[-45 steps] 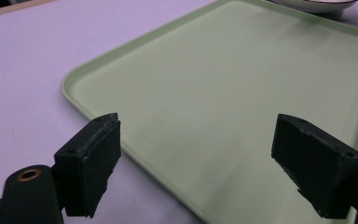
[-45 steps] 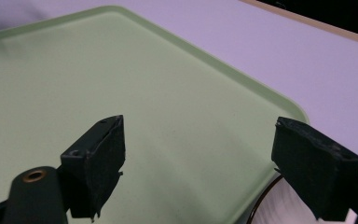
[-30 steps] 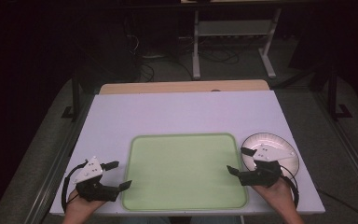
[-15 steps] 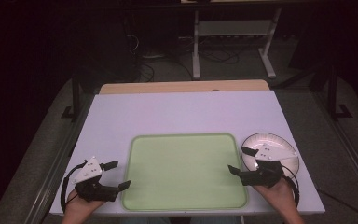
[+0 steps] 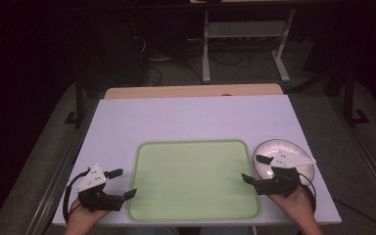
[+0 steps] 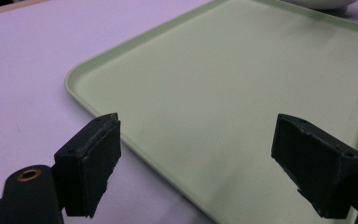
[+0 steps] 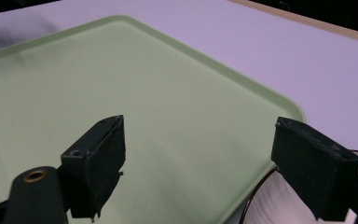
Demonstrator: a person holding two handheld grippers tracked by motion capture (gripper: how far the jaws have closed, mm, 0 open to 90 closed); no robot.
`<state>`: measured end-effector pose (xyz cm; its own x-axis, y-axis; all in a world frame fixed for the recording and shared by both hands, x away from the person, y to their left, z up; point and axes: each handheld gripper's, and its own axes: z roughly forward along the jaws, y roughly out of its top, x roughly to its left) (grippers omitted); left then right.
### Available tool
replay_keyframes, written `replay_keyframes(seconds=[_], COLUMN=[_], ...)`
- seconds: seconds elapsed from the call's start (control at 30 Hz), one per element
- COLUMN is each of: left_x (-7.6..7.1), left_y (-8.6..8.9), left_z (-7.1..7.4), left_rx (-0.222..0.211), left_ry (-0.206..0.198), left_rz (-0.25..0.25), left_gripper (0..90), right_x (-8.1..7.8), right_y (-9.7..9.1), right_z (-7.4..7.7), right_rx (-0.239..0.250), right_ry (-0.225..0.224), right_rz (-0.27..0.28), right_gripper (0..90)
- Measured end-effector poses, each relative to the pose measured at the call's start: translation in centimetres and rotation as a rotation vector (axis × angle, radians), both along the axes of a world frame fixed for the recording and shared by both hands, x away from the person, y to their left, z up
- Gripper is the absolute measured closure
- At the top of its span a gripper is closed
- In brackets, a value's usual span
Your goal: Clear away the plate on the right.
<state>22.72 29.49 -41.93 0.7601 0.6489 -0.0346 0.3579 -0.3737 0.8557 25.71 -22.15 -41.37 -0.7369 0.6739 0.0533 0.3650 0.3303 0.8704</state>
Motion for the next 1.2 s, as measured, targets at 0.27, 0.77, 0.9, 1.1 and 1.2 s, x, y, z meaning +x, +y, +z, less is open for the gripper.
replay_keyframes(seconds=[0.27,0.77,0.9,1.1,1.2], left_x=[0.0,0.0,0.0,0.0,0.0], left_y=[0.0,0.1,0.1,0.1,0.1], left_z=[0.0,0.0,0.0,0.0,-0.1], left_rx=[0.0,0.0,-0.001,-0.001,0.0], left_ry=[0.001,0.0,0.002,0.002,0.003], left_rz=[0.003,0.003,0.003,0.005,0.004], left_gripper=[15.5,15.5,15.5,15.5,15.5], right_x=[-0.2,-0.8,-1.0,-1.2,-1.3], right_y=[-0.6,-2.2,-2.6,-3.2,-3.5], right_z=[0.7,1.8,1.9,2.0,2.0], right_rx=[0.005,0.004,0.004,0.006,0.007], right_ry=[0.007,0.026,0.028,0.034,0.04], right_rz=[0.006,0.012,0.01,0.006,0.004], right_gripper=[16.7,16.7,16.7,16.7,16.7])
